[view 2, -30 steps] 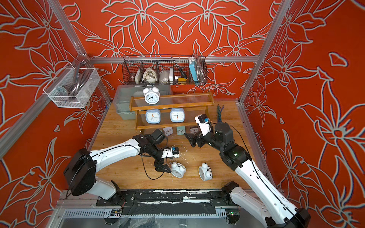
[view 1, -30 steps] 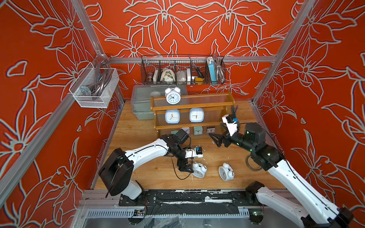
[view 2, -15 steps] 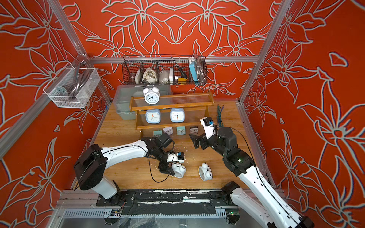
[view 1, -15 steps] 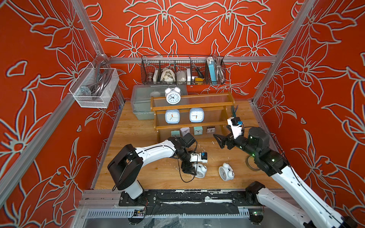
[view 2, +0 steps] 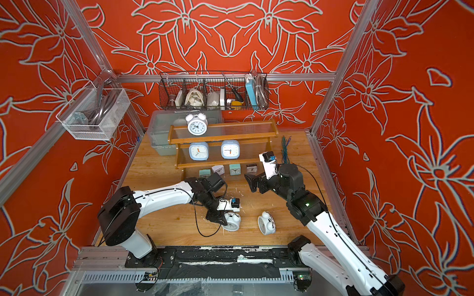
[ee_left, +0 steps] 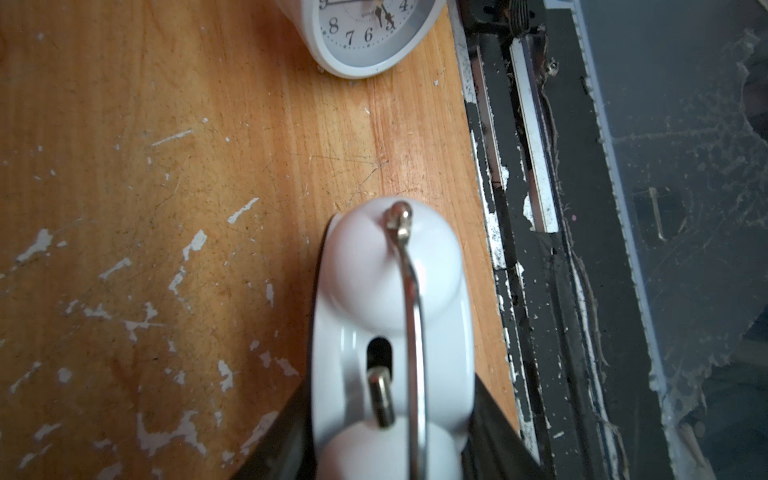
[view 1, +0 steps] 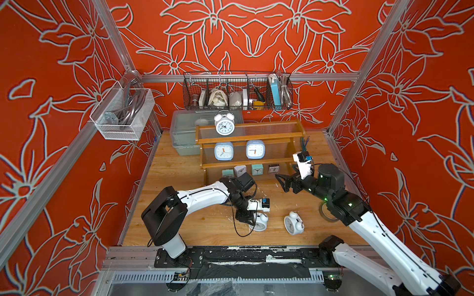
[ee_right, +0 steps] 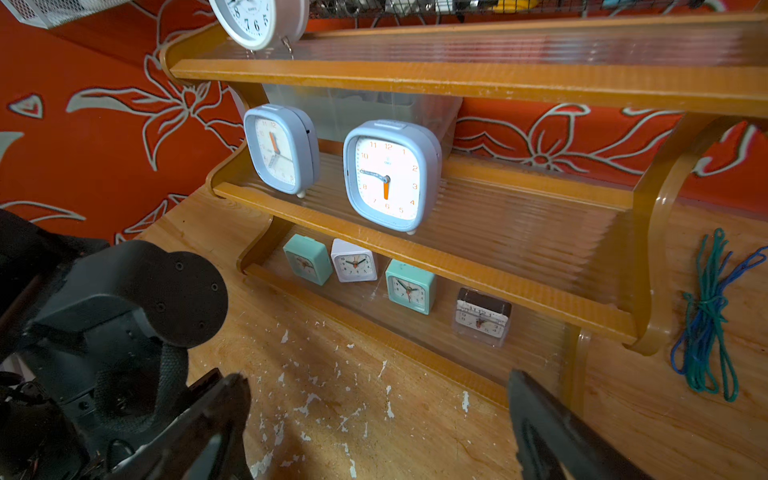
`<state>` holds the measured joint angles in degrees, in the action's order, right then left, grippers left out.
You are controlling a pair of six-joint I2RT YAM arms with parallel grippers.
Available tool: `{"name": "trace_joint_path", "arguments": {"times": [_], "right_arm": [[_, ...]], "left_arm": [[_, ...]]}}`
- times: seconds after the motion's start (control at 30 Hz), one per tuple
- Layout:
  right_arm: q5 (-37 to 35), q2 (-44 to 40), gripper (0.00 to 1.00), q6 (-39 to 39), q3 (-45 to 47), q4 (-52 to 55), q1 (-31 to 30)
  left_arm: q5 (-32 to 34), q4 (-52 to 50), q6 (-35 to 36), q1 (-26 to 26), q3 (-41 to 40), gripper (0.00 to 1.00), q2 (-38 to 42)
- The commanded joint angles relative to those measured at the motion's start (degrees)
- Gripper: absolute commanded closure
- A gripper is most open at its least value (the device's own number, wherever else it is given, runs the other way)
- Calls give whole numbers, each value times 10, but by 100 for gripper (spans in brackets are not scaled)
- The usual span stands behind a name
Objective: Place the alarm clocks on the shelf by style
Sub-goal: Pick up the alarm from the center of the board.
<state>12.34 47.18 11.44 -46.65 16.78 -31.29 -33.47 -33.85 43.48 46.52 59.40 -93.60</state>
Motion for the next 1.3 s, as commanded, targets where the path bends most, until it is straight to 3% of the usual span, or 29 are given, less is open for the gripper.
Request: {"name": "trace_joint_path", "arguments": {"times": [0.0, 0.33, 0.8, 1.13, 1.27], "right_arm": [[29, 8, 0, 2, -18, 10, -1], [73, 43, 0, 0, -52, 41, -2], [262, 107, 0, -40, -85, 34, -10], [256, 122, 0, -70, -93, 52, -94], [275, 130, 9, -68, -89, 39, -115]], "left_arm": [[-1, -34, 10, 1, 12, 62, 16], [-75, -128, 53, -81, 39, 63, 87], [-105, -232, 103, -165, 78, 63, 182], [-134, -266, 94, -188, 106, 63, 192], [-138, -267, 87, -189, 110, 63, 193]]}}
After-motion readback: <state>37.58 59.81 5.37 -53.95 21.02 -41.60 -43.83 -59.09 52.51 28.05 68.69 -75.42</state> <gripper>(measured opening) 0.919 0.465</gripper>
